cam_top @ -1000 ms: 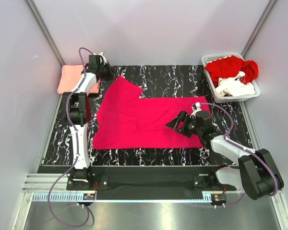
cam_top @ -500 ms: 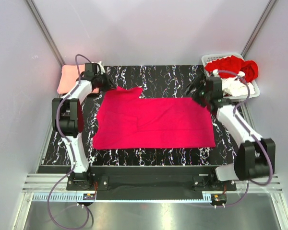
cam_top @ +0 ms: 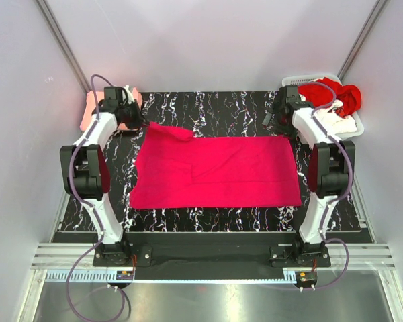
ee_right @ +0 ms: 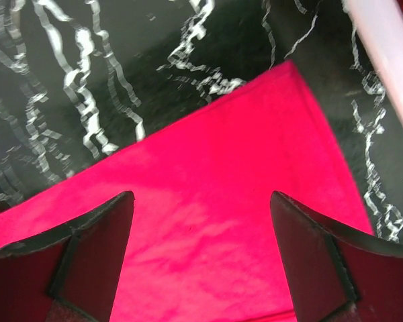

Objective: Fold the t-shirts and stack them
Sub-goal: Fold the tshirt

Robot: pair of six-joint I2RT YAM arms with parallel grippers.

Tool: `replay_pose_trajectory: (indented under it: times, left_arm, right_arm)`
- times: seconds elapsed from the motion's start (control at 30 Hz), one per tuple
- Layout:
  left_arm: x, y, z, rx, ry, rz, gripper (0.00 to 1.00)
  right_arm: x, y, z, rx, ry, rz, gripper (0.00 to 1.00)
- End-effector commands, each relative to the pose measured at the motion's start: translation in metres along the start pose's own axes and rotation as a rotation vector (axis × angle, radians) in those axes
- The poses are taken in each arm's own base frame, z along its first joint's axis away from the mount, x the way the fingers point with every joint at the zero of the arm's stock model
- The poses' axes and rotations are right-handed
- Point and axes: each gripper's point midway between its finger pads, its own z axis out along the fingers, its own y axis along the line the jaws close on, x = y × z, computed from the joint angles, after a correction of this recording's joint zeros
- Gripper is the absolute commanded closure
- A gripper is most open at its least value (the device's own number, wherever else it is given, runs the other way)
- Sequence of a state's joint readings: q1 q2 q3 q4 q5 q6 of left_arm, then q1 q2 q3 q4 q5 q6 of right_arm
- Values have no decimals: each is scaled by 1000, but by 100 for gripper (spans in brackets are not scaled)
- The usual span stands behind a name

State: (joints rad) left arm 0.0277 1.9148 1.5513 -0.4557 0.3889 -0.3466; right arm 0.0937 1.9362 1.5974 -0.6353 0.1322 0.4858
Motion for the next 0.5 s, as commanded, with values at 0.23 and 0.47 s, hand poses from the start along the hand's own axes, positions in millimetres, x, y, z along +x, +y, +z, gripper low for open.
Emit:
replay_pose_trajectory:
  times: [0.23,0.47]
  left_arm:
    - [-23,47,-24,-135,-63,-40,100]
    - [-21,53,-26,-144,-56,-55,100]
  right_arm:
    - [-16,-21,39,181,47,-79,25]
    - [-25,-39,62,322,27,-107,32]
